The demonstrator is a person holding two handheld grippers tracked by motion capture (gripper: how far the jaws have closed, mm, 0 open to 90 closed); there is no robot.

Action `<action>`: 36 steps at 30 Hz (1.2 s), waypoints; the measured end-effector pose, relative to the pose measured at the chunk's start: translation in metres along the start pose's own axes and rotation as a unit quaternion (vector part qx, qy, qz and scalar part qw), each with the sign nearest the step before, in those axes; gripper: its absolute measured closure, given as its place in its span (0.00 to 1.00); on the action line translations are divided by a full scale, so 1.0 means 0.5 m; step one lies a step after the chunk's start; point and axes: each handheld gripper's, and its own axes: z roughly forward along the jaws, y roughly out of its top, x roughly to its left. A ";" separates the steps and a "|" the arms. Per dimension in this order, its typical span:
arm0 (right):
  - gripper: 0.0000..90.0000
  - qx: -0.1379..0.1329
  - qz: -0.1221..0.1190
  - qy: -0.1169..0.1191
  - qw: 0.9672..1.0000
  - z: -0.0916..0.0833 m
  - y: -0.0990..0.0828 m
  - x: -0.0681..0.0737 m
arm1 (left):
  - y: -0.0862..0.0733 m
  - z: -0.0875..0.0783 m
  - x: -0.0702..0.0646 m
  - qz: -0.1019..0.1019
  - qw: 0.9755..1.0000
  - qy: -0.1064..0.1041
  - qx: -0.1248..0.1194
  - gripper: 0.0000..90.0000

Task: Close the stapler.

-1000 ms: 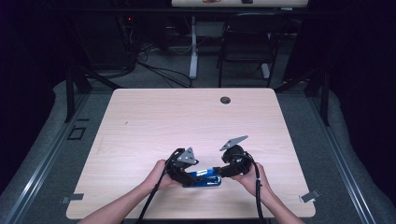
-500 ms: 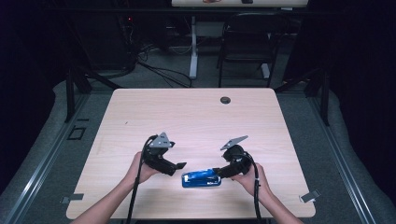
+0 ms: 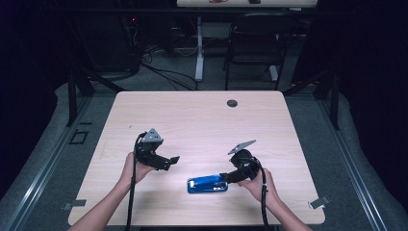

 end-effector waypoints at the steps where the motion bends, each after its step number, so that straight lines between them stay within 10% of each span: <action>1: 0.31 0.000 0.000 0.001 1.000 0.000 0.000 -0.001 | -0.001 0.001 0.002 -0.001 1.000 0.002 0.001 0.02; 36: 0.20 -0.021 -0.005 -0.013 1.000 -0.032 0.001 -0.010 | 0.005 -0.009 -0.007 0.001 1.000 0.020 -0.001 0.01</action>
